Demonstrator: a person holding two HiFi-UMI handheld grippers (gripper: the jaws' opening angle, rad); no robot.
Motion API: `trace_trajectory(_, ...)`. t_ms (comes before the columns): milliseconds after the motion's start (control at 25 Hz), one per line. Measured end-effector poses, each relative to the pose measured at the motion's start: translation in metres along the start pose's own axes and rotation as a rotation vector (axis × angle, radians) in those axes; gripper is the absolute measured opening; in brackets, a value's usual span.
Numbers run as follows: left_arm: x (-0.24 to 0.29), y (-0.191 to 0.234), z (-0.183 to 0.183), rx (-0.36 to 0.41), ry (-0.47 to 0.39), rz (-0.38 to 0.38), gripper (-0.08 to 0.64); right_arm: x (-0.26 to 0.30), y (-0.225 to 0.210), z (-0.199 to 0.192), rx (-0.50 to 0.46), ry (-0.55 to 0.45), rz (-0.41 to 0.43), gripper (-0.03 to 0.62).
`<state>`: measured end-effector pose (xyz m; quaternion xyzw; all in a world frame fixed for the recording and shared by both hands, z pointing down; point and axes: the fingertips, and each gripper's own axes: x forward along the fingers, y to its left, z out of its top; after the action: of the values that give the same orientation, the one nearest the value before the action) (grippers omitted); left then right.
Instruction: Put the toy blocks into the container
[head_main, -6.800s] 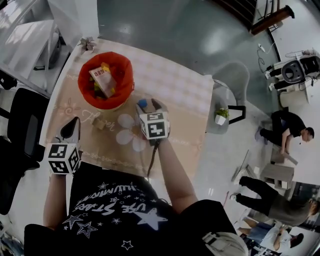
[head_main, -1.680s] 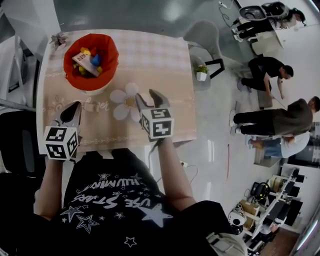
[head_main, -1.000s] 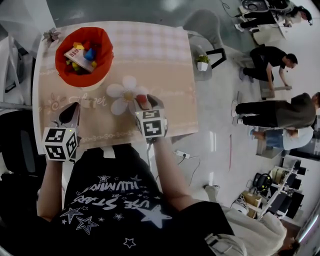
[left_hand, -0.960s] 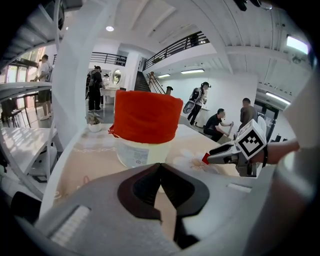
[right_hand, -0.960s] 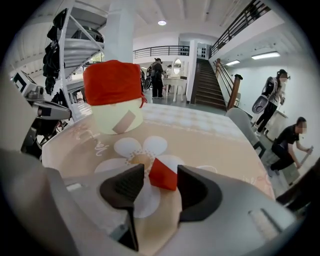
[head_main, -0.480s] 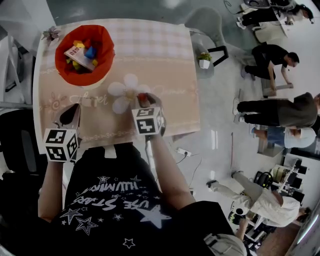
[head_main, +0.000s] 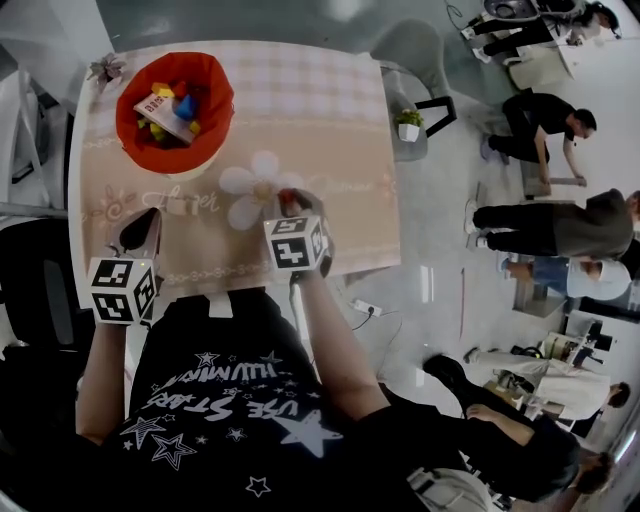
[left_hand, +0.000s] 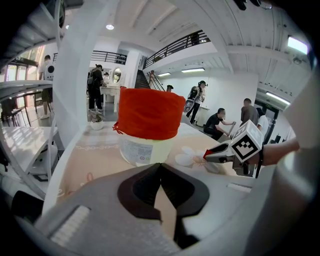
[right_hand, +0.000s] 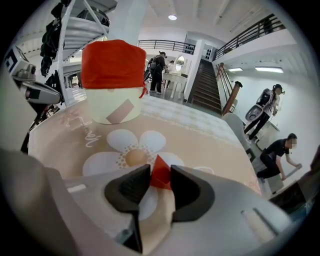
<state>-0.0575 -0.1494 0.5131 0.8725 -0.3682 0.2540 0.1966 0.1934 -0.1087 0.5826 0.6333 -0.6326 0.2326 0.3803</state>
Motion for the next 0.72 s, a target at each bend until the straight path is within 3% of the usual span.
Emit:
trace_trajectory(360,-0.001,0.005,0.008,-0.007,-0.026,0.005,0.008,-0.016,-0.007,0.026,0.027,-0.065,-0.006,0.126)
trace_trajectory(720,-0.009,0.016,0.030,-0.007,-0.086,0.025,0.008,-0.043,-0.021,0.086,0.002,-0.210,-0.025,0.126)
